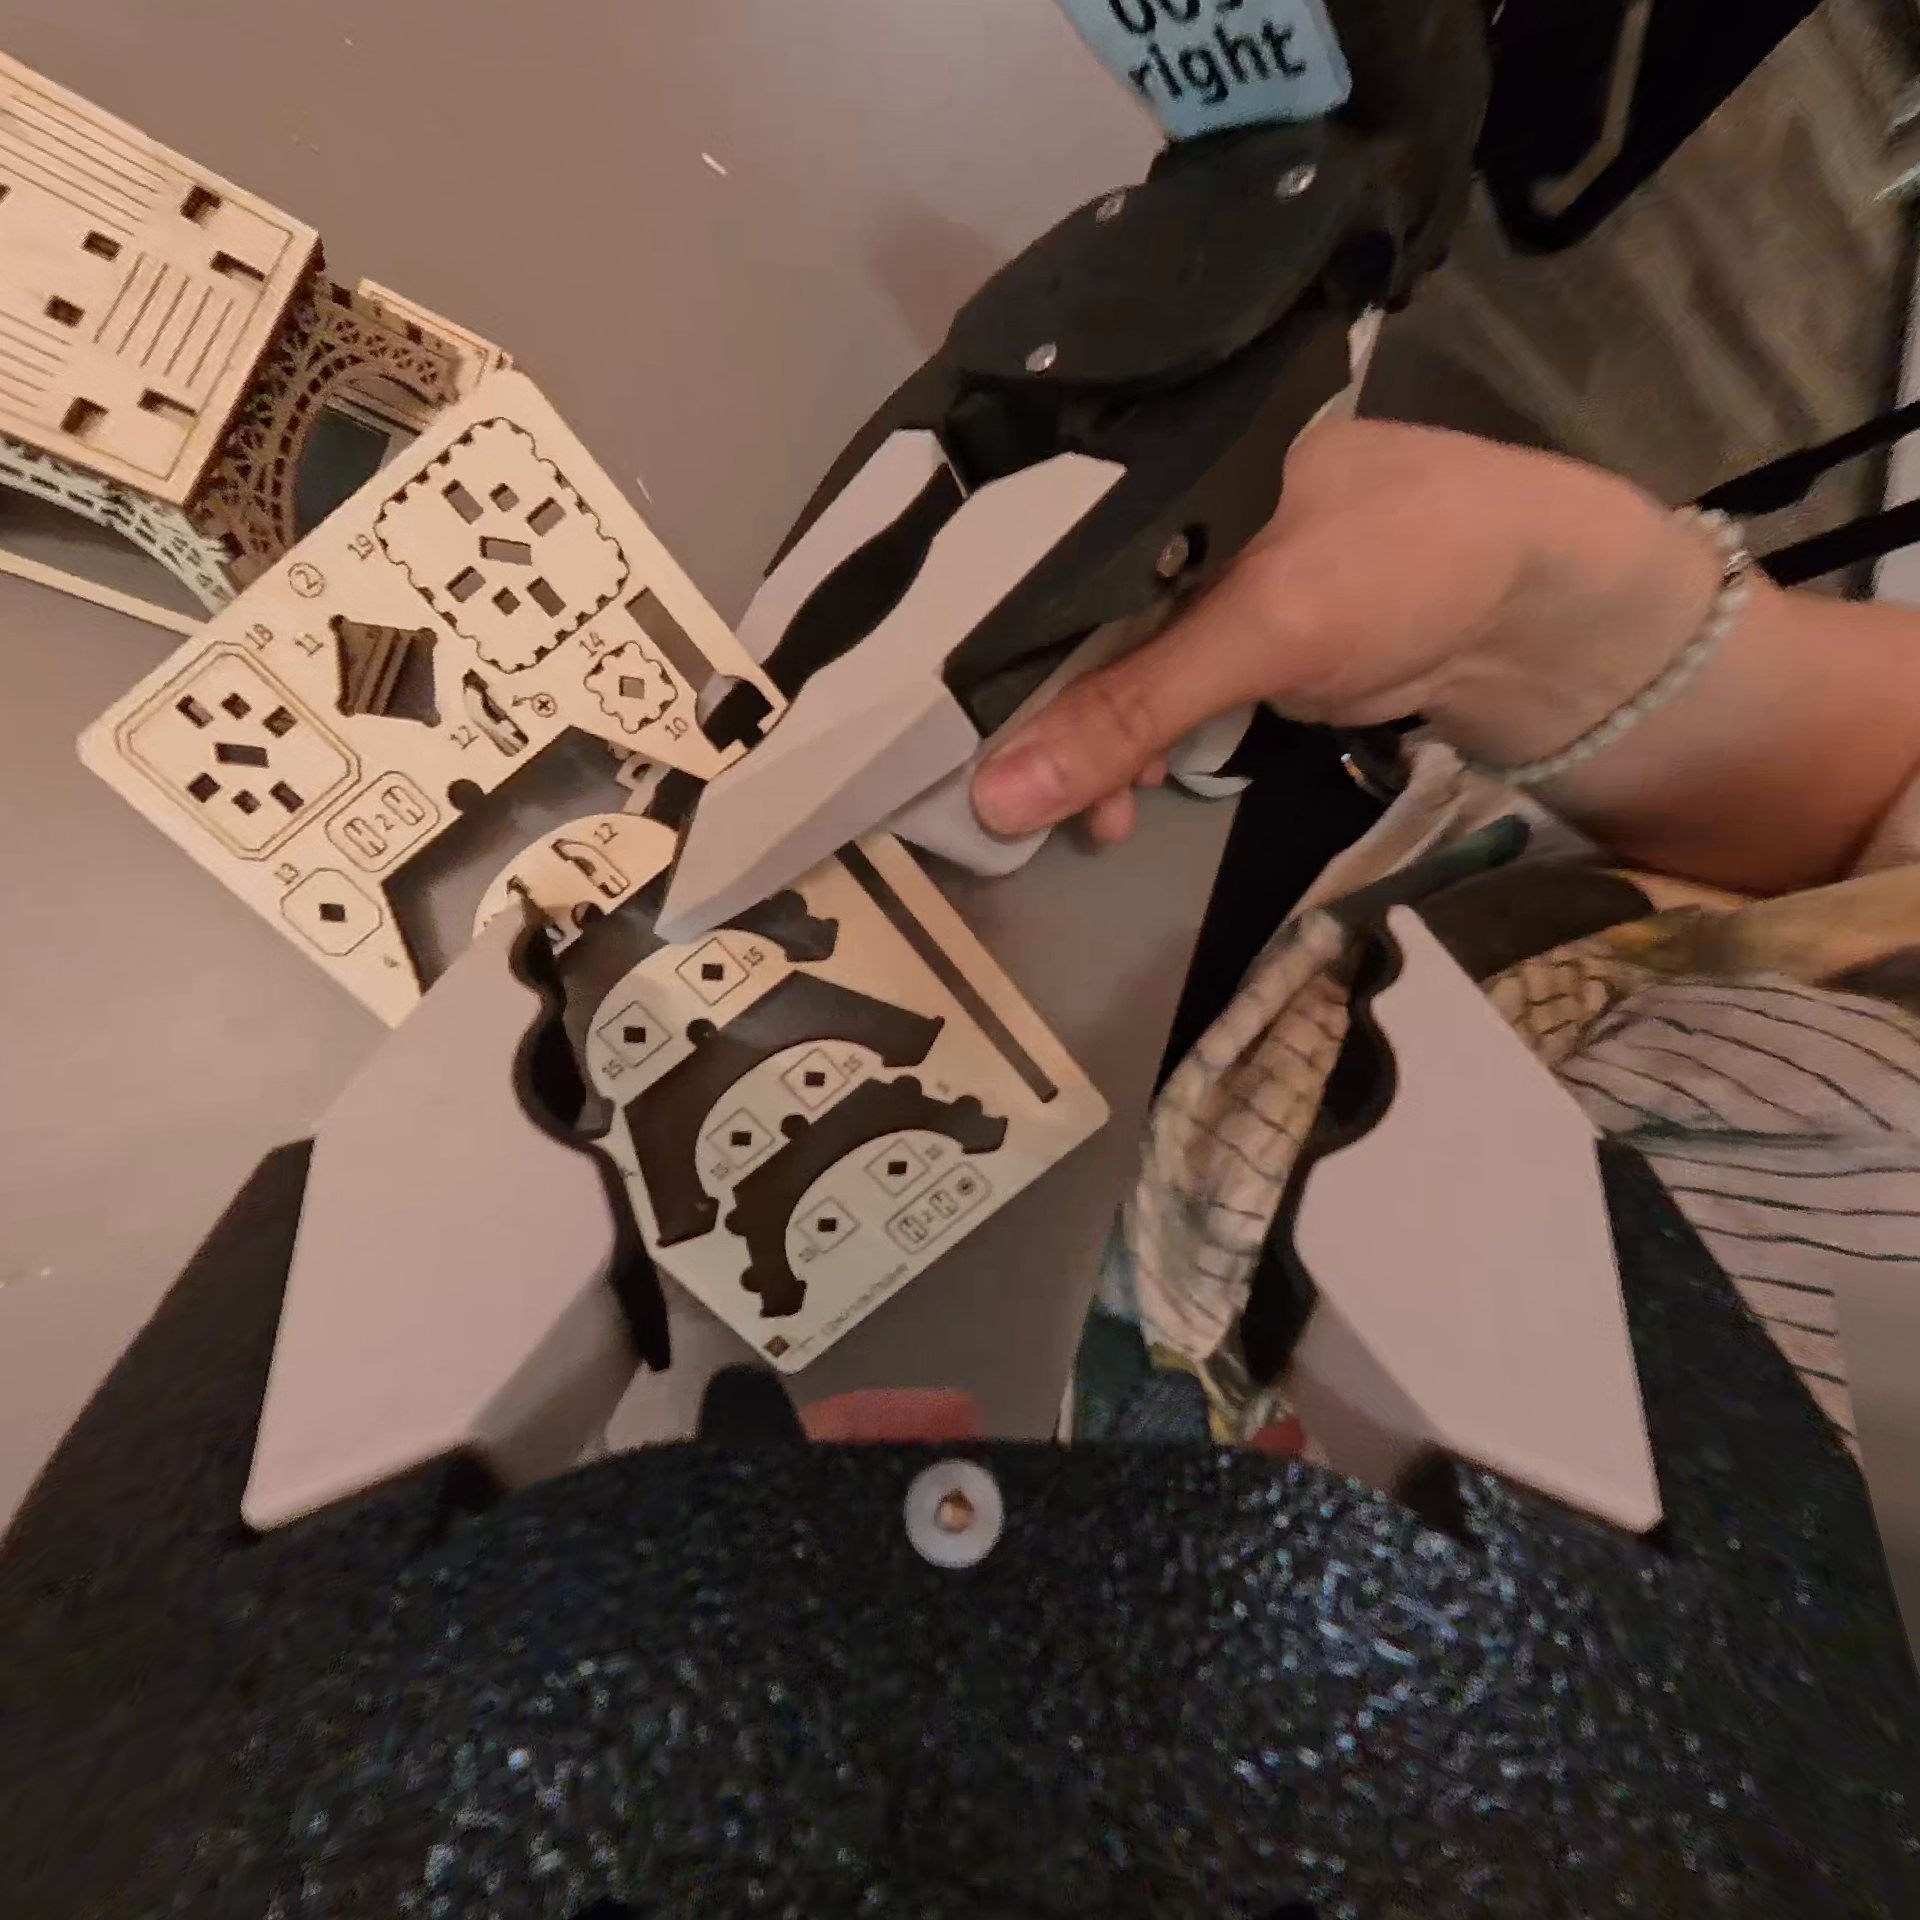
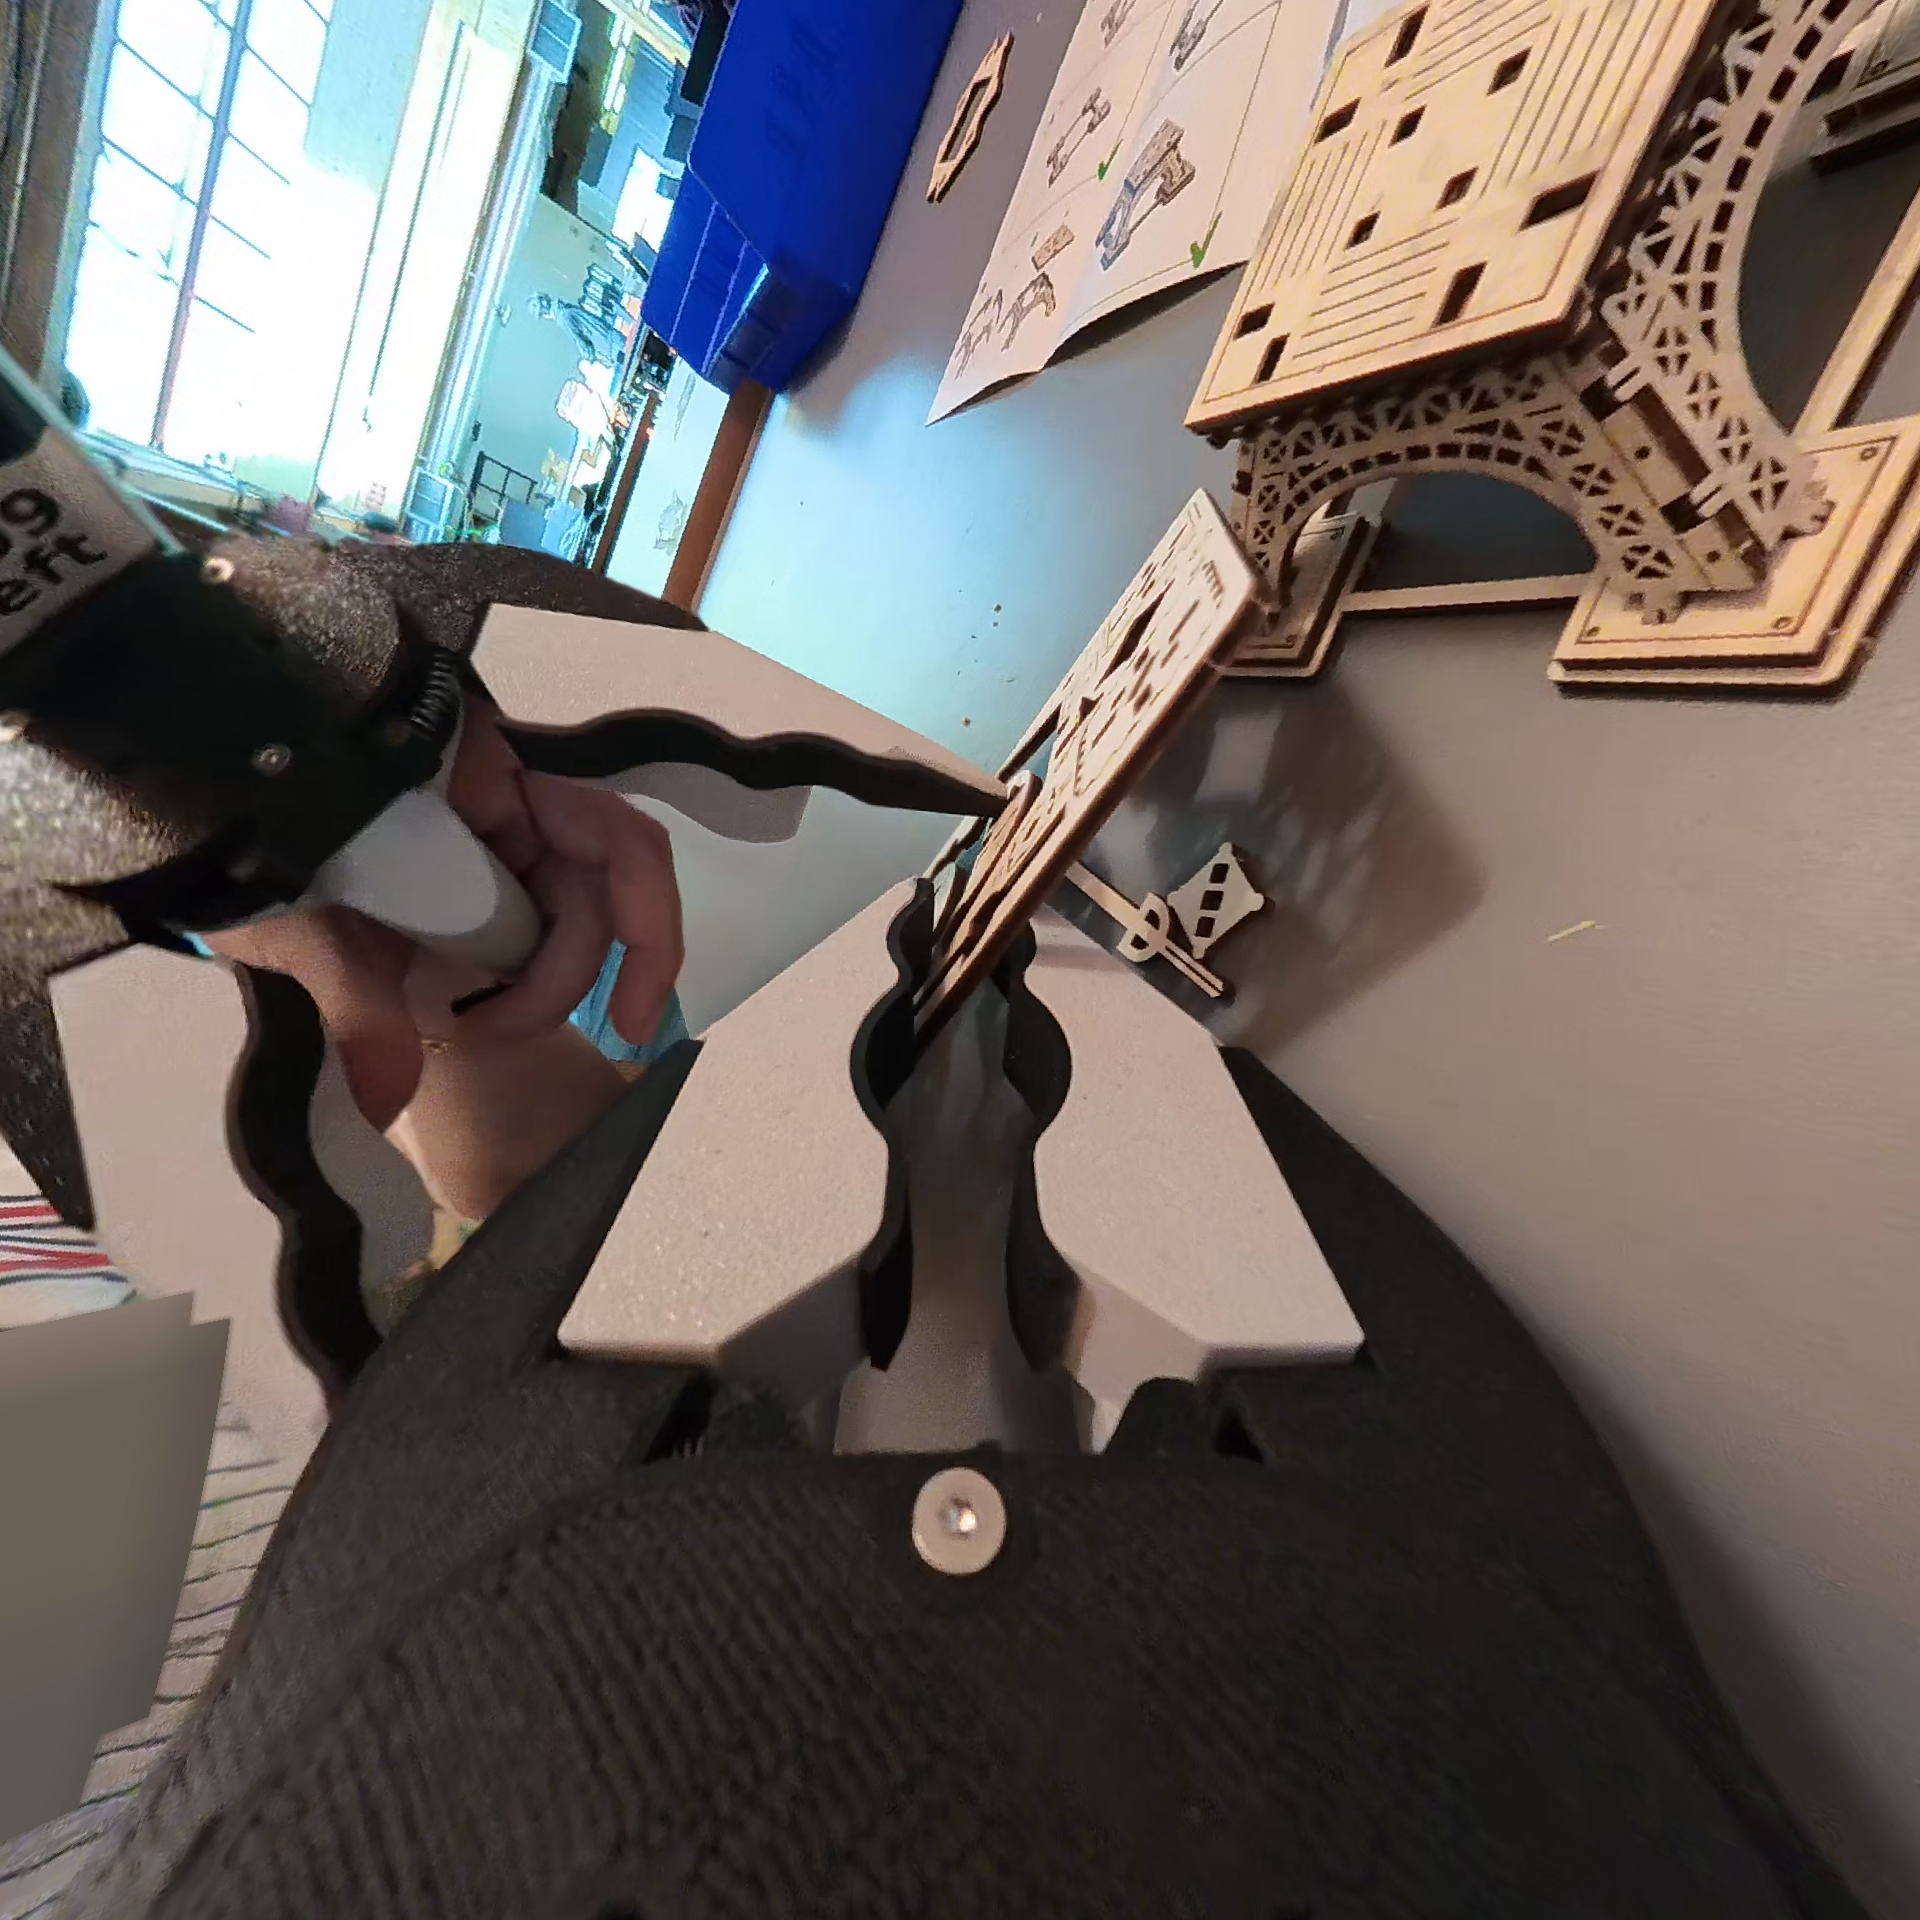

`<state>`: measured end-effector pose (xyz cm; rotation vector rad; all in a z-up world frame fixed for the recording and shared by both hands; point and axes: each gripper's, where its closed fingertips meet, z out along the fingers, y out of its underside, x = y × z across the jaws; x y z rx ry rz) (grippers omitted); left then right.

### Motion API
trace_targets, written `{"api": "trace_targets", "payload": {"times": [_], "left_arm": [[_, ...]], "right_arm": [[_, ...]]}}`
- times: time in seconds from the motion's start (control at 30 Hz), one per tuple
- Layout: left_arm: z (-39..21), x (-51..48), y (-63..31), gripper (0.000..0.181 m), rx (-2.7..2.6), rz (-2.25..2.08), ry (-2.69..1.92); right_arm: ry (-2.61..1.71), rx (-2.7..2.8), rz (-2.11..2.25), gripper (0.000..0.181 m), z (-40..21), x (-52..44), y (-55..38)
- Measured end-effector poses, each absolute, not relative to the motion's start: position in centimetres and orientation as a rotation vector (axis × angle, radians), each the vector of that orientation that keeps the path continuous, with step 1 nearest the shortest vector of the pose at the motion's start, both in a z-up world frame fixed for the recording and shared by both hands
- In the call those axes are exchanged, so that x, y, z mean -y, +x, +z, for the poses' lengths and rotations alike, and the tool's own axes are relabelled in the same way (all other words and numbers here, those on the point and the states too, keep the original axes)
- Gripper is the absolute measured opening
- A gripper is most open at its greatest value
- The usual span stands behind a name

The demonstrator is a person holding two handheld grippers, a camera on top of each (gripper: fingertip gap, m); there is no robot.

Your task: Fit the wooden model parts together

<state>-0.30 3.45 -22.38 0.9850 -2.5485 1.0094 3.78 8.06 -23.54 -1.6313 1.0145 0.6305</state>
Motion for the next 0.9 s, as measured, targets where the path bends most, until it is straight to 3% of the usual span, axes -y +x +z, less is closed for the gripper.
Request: {"api": "trace_targets", "payload": {"times": [0.13,0.43,0.63,0.7,0.9], "left_arm": [[-21.3,-2.8,-0.2,0.158,2.393,1.139,1.085],[-18.8,-2.8,2.6,0.157,1.834,1.274,1.552],[-19.3,-2.8,3.1,0.155,1.776,1.136,1.702],[-19.6,-2.8,3.4,0.151,1.768,1.076,1.753],[-21.5,-4.2,3.8,0.108,1.851,0.882,1.893]], "right_arm": [[-1.639,-1.0,0.627,0.009,-23.5,-8.2,3.6],[-1.7,-0.941,0.605,0.009,-23.6,-8.5,2.8],[-1.732,-0.907,0.635,0.009,-23.7,-8.9,2.2],[-1.737,-0.903,0.636,0.01,-23.7,-8.9,2.2],[-1.743,-0.897,0.644,0.01,-23.7,-8.9,2.2]]}}
